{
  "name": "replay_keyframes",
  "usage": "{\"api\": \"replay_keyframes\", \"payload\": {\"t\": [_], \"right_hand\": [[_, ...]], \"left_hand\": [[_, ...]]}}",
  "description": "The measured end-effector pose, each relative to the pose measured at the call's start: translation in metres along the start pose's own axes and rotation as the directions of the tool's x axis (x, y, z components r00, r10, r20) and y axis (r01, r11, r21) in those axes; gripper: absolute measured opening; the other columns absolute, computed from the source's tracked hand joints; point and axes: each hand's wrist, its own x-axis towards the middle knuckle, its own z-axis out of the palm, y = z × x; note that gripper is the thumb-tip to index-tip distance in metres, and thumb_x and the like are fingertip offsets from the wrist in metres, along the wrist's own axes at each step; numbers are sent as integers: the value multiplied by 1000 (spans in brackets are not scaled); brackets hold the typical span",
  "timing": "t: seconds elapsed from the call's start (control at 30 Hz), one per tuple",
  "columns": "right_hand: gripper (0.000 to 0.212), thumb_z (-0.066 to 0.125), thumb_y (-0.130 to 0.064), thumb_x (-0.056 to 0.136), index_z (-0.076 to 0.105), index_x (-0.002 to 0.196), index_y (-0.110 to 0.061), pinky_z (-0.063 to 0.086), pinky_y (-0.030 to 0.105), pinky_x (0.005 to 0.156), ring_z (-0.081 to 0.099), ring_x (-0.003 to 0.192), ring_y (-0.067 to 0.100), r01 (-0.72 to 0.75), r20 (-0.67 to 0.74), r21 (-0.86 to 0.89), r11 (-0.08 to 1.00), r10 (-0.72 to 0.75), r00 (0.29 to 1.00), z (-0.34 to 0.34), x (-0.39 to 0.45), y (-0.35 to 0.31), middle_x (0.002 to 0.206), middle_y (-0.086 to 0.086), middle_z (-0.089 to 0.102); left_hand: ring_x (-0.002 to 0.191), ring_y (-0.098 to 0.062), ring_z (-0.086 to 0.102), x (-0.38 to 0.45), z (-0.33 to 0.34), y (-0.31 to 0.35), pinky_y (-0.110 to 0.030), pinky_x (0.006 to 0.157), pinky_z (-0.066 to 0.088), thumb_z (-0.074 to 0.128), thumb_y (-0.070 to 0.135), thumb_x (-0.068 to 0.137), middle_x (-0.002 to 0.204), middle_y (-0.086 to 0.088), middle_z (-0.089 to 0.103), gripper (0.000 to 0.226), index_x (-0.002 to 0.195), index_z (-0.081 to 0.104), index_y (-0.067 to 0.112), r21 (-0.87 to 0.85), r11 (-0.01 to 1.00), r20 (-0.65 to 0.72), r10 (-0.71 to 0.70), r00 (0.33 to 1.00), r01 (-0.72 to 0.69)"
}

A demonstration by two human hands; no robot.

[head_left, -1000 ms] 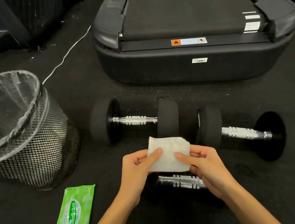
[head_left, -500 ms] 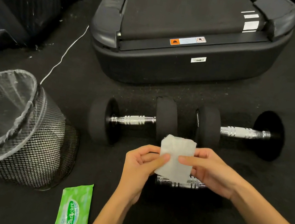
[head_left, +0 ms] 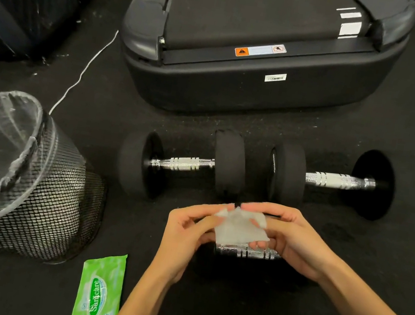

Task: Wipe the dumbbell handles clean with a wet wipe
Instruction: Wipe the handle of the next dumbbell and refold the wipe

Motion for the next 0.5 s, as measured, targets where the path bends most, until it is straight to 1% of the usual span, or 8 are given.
{"api": "replay_keyframes", "payload": {"t": [0.07,0.13,0.23,0.3,0.33,0.4,0.47,0.5], "right_hand": [[22,55,1,87,76,87,-6,60,29,69,70,91,27,-13,19,12,1000,13,1000,-2,1,1,106,17,70],[22,51,-5,86,72,83,-2,59,30,70,69,91,29,-59,78,48,997,56,995,-4,1,1,106,20,68],[22,54,-20,81,65,73,-3,56,27,65,66,82,27,-80,86,42,996,76,993,-5,1,1,94,19,68],[15,63,-24,79,59,70,-12,55,27,64,66,79,23,-74,37,52,996,73,997,-6,2,7,84,11,66],[14,68,-24,79,59,76,-14,55,28,66,67,81,23,-75,13,82,994,75,997,-4,2,10,85,9,66],[26,76,-21,79,62,98,-11,56,29,74,69,89,24,-126,-13,175,977,130,991,-2,3,19,98,11,71],[41,69,-21,83,63,122,-10,54,34,91,66,107,27,-199,26,226,954,198,980,1,3,26,118,15,68],[41,64,-22,86,63,126,-11,50,36,99,63,115,27,-212,52,211,954,206,977,4,2,27,123,15,66]], "left_hand": [[100,-31,68,1,-3,-1,-32,75,55,55,-3,86,98,-18,72,22,89,76,0,-20,999,28,38,999,-38],[95,-32,67,3,-7,-4,-33,72,54,52,0,81,94,-21,69,23,81,74,-3,-38,998,31,54,998,-53],[90,-31,65,4,-9,-7,-41,74,51,69,14,75,91,-18,69,13,80,74,2,78,995,7,68,998,-69],[92,-29,68,3,-8,-7,-42,77,52,77,7,74,95,-15,70,12,84,72,4,111,993,14,45,999,-46],[94,-30,69,3,-7,-6,-41,78,53,78,1,74,99,-16,70,16,88,72,4,96,995,26,28,999,-30],[95,-32,69,3,-6,-5,-41,79,54,77,-4,75,102,-17,70,30,102,70,8,93,995,50,16,999,-20],[94,-33,70,3,-4,-5,-41,80,57,77,-4,75,98,-17,71,46,116,67,15,122,992,70,9,998,-17],[92,-32,71,3,-3,-6,-40,80,57,77,-4,76,96,-17,72,52,121,64,17,141,990,71,11,997,-21]]}}
